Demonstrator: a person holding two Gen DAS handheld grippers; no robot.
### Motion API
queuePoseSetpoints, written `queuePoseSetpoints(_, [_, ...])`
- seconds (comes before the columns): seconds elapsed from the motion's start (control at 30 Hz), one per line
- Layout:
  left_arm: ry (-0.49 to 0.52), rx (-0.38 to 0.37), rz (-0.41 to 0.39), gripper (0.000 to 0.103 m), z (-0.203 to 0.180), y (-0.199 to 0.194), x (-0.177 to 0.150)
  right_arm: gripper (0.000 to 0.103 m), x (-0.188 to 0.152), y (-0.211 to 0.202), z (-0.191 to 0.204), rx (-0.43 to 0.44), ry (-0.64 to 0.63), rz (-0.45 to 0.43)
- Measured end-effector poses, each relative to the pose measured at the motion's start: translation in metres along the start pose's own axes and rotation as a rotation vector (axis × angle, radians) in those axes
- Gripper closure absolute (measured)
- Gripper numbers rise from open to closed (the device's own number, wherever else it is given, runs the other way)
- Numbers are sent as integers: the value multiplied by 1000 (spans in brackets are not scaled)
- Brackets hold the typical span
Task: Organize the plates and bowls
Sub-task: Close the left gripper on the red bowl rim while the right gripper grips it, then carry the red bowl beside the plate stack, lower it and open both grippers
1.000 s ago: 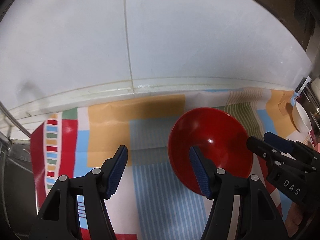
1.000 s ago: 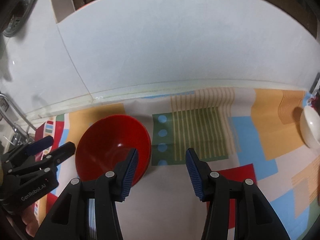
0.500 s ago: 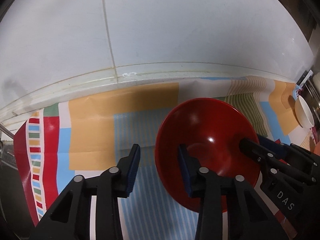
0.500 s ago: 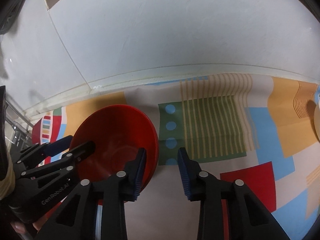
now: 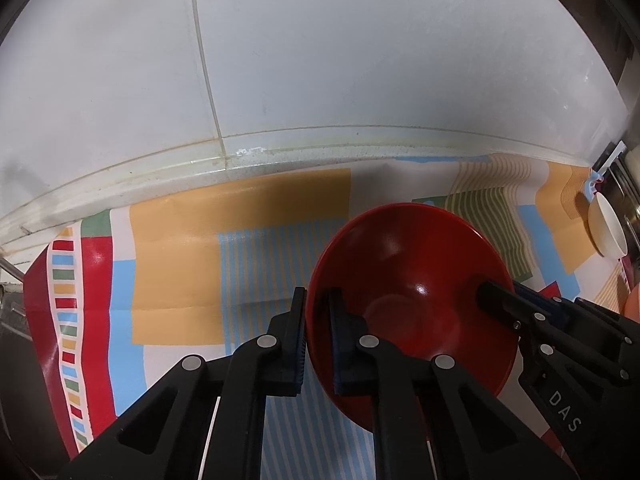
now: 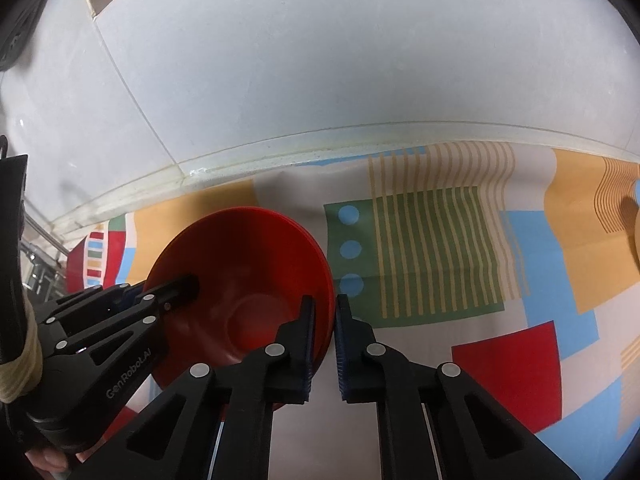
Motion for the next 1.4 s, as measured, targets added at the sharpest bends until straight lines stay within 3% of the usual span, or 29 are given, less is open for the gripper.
queuePoseSetpoints(0.43, [15, -16, -18, 92, -19, -36, -22, 93, -13, -31, -10, 1, 46, 16])
queuePoseSetpoints(0.73, [44, -70, -50, 91, -52, -76, -47, 93, -35, -73, -23, -8, 86, 11])
queuePoseSetpoints(1.4, [173, -187, -10, 91, -131, -123, -127, 93, -124, -159, -76, -91, 176, 6])
Point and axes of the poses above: each gripper's, at about its wrist camera, not at the fingertips, and y roughly the way its jaws point, z to its left, x to its top, the point moved 1 cm from there along y, roughly the way its jaws point, and after that the axes turned 1 degree about -y, right-handed, at the moved point
